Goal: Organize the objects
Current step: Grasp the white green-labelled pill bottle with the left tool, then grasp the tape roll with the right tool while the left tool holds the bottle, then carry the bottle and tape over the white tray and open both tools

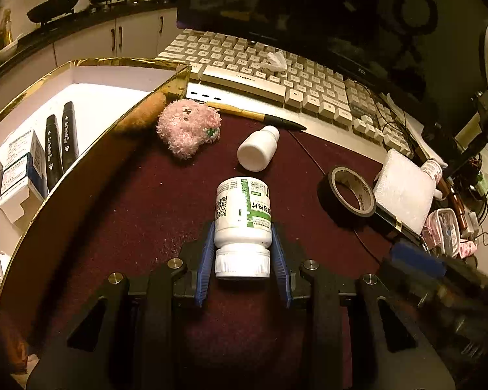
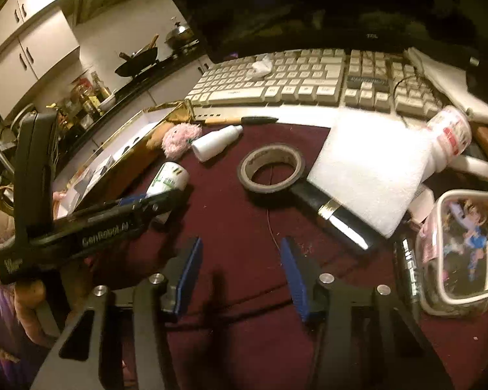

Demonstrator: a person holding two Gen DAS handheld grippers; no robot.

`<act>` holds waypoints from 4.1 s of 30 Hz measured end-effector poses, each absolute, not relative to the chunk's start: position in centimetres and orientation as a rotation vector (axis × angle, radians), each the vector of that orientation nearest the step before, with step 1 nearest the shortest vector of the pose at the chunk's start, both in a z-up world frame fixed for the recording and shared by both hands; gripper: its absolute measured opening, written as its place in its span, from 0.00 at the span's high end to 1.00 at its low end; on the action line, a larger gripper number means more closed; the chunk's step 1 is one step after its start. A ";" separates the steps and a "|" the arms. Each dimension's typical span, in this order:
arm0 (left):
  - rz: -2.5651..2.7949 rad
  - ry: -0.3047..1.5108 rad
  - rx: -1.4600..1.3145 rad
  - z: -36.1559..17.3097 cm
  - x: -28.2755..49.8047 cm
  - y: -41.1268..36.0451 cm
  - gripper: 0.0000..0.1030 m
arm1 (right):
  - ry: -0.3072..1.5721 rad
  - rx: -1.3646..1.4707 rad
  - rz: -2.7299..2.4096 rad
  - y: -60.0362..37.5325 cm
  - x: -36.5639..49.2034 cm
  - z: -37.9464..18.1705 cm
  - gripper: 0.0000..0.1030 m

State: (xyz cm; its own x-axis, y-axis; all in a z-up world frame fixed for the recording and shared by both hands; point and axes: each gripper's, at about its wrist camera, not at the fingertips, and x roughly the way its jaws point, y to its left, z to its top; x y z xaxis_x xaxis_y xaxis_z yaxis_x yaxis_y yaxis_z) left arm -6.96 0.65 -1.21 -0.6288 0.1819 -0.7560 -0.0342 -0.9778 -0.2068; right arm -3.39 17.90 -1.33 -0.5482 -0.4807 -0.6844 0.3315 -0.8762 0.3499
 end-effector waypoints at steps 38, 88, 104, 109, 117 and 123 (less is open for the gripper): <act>2.632 -0.391 -1.290 -1.1 -6.6 -1.0 0.68 | -0.230 1.232 -2.486 16.1 -8.0 0.0 0.92; 2.997 -0.421 -1.531 3.5 -11.8 -22.3 0.68 | -0.034 1.175 -2.452 -6.3 -16.6 1.4 0.92; 2.867 -0.210 -1.810 0.6 -13.4 -20.4 0.67 | 0.193 1.159 -2.427 -8.5 -15.7 0.3 0.91; 3.012 -0.146 -1.735 2.9 -11.2 -20.4 0.67 | 0.074 1.138 -2.386 -7.4 -15.8 0.9 0.89; 3.116 -0.339 -1.548 4.7 -5.7 -20.4 0.48 | -0.070 1.073 -2.319 -4.5 -13.9 3.6 0.57; 3.136 -0.330 -1.367 5.8 -3.9 -15.9 0.48 | -0.235 1.031 -2.244 0.7 -9.1 3.6 0.57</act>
State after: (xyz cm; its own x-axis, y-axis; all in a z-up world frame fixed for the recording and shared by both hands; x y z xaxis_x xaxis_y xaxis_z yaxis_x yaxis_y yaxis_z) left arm -3.93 -15.91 5.76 -0.6473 -0.1906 -0.7380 0.3399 -0.9388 -0.0556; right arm -9.10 0.71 3.59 -0.4803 -0.6256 -0.6148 0.4846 -0.7735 0.4084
